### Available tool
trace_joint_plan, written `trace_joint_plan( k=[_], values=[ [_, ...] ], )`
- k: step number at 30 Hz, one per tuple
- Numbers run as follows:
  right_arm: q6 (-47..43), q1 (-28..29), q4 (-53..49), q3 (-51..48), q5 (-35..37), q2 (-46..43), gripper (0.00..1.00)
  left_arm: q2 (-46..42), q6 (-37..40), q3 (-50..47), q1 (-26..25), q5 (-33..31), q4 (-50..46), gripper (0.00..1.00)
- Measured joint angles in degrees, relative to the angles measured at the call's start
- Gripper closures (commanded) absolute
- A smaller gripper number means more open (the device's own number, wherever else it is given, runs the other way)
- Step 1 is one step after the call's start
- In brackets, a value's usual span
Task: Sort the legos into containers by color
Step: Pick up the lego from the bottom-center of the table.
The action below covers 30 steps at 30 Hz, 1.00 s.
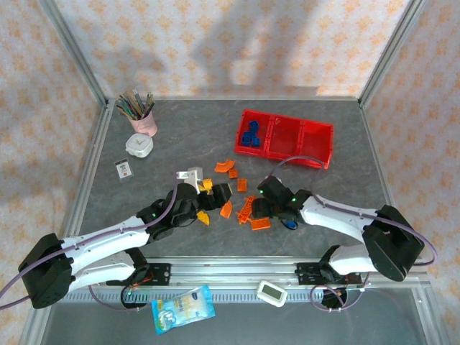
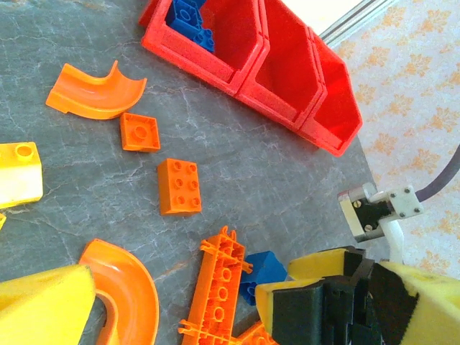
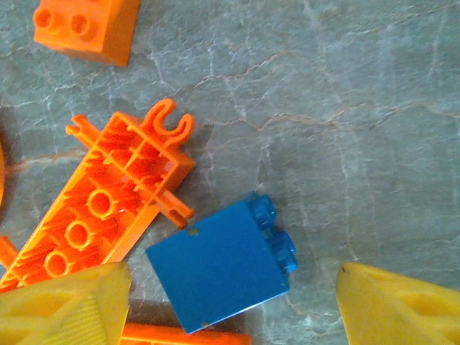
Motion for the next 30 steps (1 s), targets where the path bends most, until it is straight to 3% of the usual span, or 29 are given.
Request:
trace_joint_plan(
  k=[8,25,30],
  values=[
    [0.1,0.0,-0.2,0.3,1.7,4.2,0.29,-0.4,0.0,0.0,0.0,-0.8,-0.4,0.01],
    [0.7,-0.3,-0.3,4.6,7.0,9.6,0.57,-2.1,0.0,-0.1,0.0,-1.9,-0.8,0.01],
    [0.7,-0.5,-0.5,5.6,7.5,9.5,0.59,-2.4,0.1,-0.1,0.0,-2.3,-0.8,0.01]
  ],
)
